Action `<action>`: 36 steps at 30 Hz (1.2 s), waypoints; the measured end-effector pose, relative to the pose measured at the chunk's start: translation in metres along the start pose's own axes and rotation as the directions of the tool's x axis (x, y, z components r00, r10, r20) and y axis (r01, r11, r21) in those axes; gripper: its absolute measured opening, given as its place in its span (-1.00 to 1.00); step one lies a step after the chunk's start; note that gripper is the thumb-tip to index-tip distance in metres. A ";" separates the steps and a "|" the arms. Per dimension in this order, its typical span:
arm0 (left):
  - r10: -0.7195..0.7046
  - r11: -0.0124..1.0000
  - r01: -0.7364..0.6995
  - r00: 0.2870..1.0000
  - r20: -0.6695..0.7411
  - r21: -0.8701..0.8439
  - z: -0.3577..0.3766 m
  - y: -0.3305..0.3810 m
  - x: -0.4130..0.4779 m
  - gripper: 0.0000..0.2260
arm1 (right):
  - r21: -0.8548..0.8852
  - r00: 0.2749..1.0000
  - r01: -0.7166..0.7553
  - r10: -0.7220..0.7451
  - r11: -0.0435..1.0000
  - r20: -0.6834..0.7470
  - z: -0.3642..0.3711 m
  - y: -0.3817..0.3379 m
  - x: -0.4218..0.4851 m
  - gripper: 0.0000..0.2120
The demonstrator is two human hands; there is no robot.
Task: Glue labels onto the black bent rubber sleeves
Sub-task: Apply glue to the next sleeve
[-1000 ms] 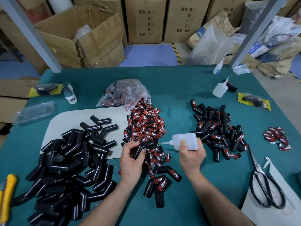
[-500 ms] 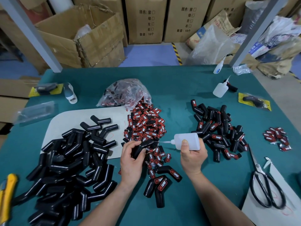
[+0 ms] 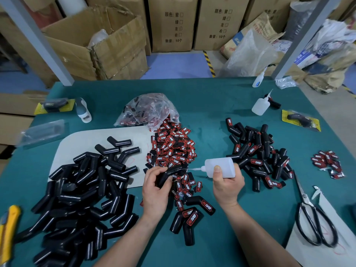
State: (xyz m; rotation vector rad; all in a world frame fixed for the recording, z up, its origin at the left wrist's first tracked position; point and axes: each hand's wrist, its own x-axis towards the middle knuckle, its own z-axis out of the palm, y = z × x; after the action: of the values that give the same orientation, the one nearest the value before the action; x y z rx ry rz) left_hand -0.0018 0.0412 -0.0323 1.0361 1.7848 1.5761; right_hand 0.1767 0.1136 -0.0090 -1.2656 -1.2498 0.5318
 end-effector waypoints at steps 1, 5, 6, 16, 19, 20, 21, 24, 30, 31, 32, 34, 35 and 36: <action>-0.002 1.000 0.002 1.000 0.001 -0.001 0.000 0.000 0.000 -0.44 | 0.002 1.000 0.001 -0.001 1.000 0.002 0.000 0.000 0.000 -0.55; -0.005 1.000 0.005 1.000 0.006 0.001 0.000 0.001 0.000 -0.44 | 0.012 1.000 0.000 0.000 1.000 0.000 0.001 -0.002 0.000 -0.58; -0.006 1.000 0.006 1.000 0.005 0.002 0.000 0.001 0.000 -0.44 | 0.011 1.000 0.001 -0.001 1.000 0.002 0.001 -0.002 0.000 -0.57; -0.014 1.000 0.014 1.000 0.009 -0.012 0.000 0.002 0.000 -0.44 | -0.017 1.000 -0.001 0.001 1.000 0.003 0.001 0.000 0.000 -0.54; -0.011 1.000 0.012 1.000 0.010 -0.012 0.000 0.003 0.000 -0.44 | -0.007 1.000 0.002 -0.002 1.000 0.008 0.001 0.001 -0.001 -0.54; -0.009 1.000 0.010 1.000 0.010 -0.012 0.000 0.003 0.000 -0.44 | -0.008 1.000 0.007 -0.006 1.000 0.012 0.001 0.001 -0.002 -0.55; -0.010 1.000 0.010 1.000 0.010 -0.014 0.000 0.003 0.000 -0.43 | -0.008 1.000 0.013 -0.013 1.000 0.017 0.002 0.001 -0.002 -0.56; -0.004 1.000 0.004 1.000 0.005 -0.024 0.001 0.003 0.000 -0.42 | 0.001 0.999 0.020 -0.020 1.000 0.025 0.002 0.001 -0.002 -0.57; -0.001 1.000 0.001 1.000 0.001 -0.018 0.001 0.002 0.000 -0.41 | -0.004 1.000 0.009 -0.009 1.000 0.004 0.001 0.003 0.000 -0.56; -0.001 1.000 0.001 1.000 0.000 -0.017 0.001 0.002 0.000 -0.41 | 0.002 1.000 0.006 -0.006 1.000 0.003 0.001 0.003 0.000 -0.57; -0.002 1.000 0.002 1.000 0.000 -0.016 0.001 0.002 0.000 -0.40 | 0.004 1.000 0.006 -0.006 1.000 0.001 0.001 0.004 0.000 -0.57; -0.004 1.000 0.004 1.000 0.003 -0.014 0.001 0.002 0.000 -0.41 | 0.004 1.000 0.008 -0.008 1.000 -0.001 0.001 0.004 0.000 -0.57; -0.005 1.000 0.005 1.000 0.005 -0.012 0.000 0.002 0.000 -0.42 | 0.006 1.000 0.005 -0.005 1.000 -0.001 0.001 0.005 0.000 -0.57; -0.007 1.000 0.007 1.000 0.008 -0.013 0.000 0.002 0.000 -0.42 | 0.007 1.000 0.002 -0.002 1.000 -0.001 0.001 0.005 0.001 -0.57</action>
State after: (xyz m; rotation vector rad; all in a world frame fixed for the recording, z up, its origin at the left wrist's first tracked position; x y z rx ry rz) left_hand -0.0012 0.0409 -0.0301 1.0283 1.7689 1.5751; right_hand 0.1780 0.1159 -0.0134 -1.2589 -1.2475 0.5337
